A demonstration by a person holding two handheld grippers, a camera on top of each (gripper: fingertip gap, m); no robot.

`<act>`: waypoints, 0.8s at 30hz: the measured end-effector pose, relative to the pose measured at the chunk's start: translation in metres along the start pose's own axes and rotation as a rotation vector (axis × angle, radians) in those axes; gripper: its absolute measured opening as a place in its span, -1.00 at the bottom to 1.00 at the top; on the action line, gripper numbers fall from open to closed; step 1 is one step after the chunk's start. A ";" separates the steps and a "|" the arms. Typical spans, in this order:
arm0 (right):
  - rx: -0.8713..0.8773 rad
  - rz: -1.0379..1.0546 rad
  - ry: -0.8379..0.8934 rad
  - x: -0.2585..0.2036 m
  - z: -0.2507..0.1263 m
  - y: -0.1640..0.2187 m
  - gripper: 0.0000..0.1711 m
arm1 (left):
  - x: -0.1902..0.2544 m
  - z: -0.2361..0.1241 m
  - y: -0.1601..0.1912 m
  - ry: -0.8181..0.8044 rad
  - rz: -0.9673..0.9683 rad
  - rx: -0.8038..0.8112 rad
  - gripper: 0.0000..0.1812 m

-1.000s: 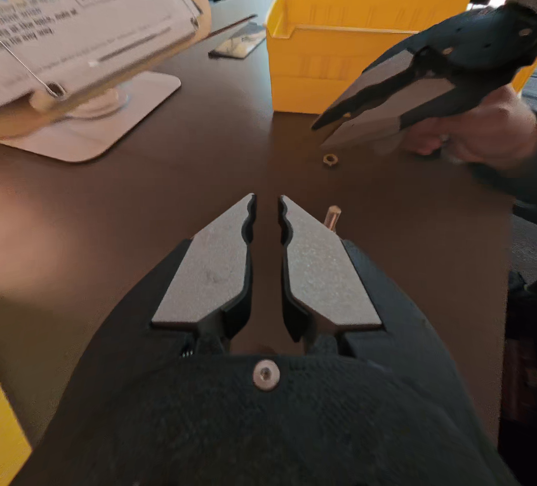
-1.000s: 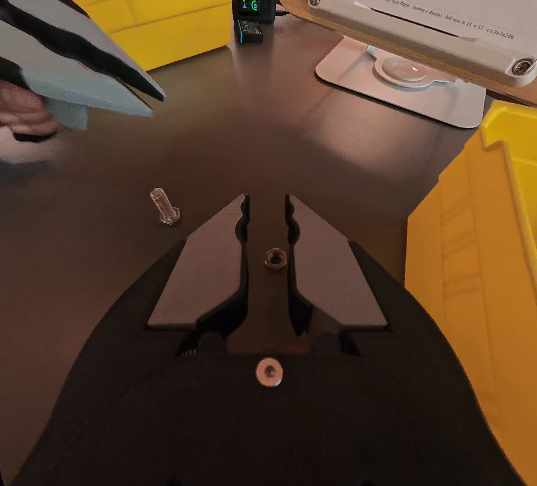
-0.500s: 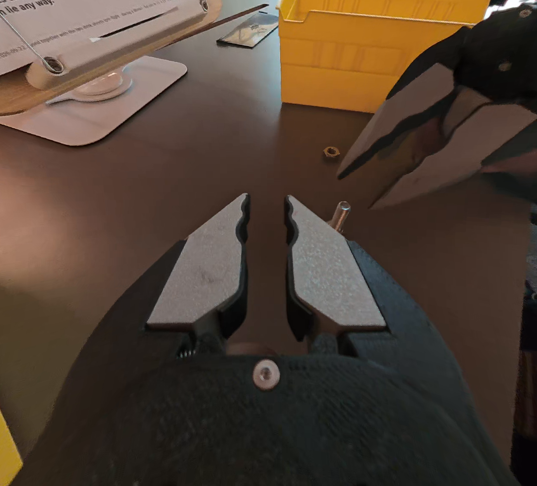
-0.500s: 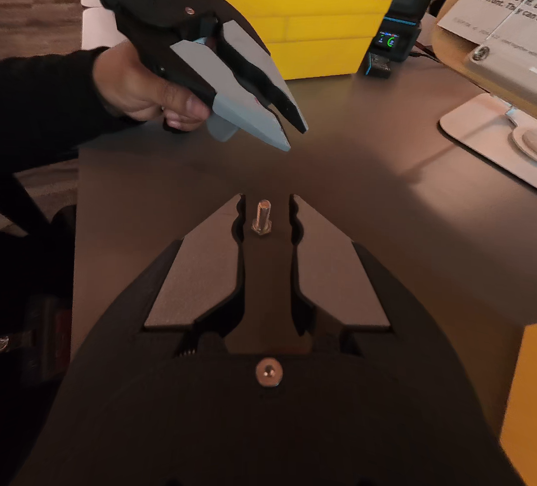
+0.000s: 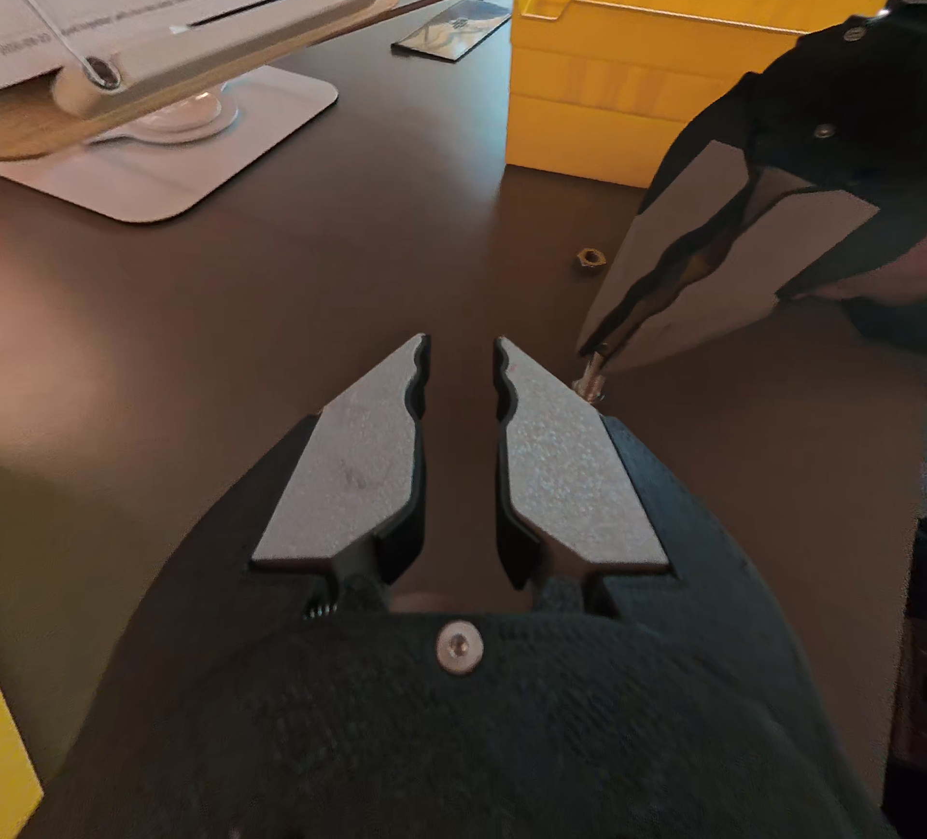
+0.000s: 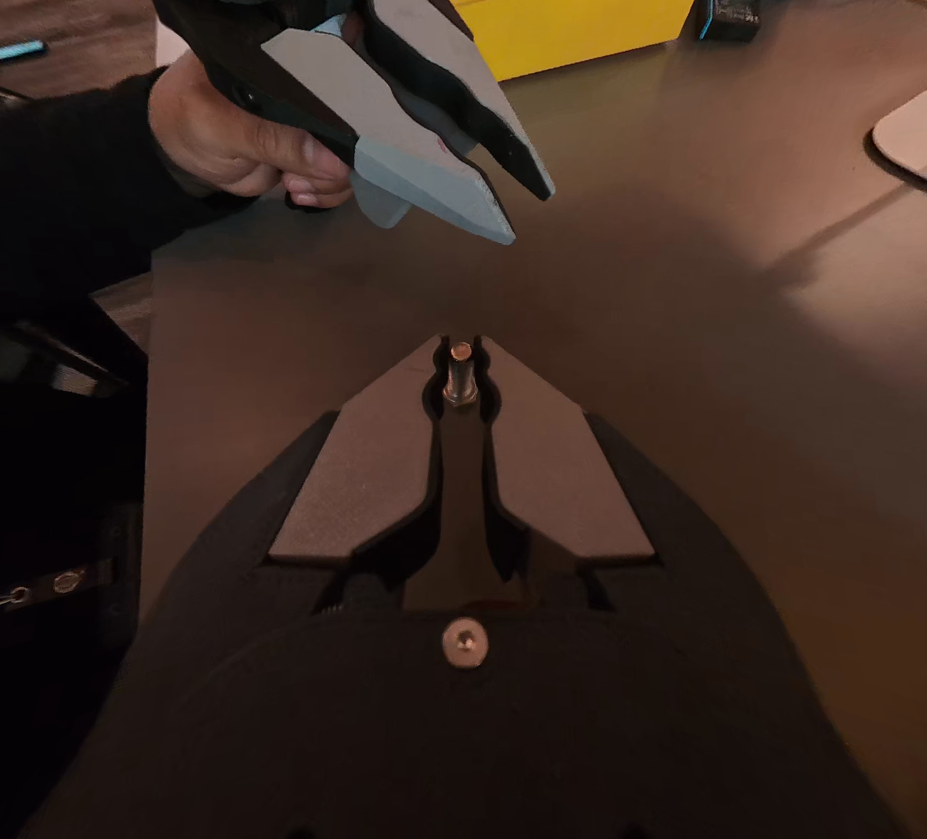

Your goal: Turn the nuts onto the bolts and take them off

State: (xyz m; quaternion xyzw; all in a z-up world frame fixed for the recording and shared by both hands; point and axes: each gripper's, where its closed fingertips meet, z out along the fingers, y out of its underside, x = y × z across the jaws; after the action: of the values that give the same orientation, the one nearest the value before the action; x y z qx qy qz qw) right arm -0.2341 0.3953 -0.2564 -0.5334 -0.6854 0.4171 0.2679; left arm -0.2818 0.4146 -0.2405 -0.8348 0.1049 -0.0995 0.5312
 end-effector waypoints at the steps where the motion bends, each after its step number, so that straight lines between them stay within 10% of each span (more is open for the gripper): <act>1: 0.005 0.011 -0.009 0.003 0.000 -0.001 -0.91 | -0.001 0.001 0.001 0.004 -0.019 -0.007 -0.74; 24: 0.019 -0.068 0.020 0.010 0.001 -0.017 -0.91 | 0.000 -0.004 -0.003 0.055 -0.058 0.027 -0.75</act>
State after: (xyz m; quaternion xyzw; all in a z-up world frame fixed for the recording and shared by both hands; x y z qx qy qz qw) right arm -0.2465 0.4031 -0.2430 -0.5114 -0.6966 0.4089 0.2935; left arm -0.2827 0.4127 -0.2364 -0.8271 0.0939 -0.1393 0.5363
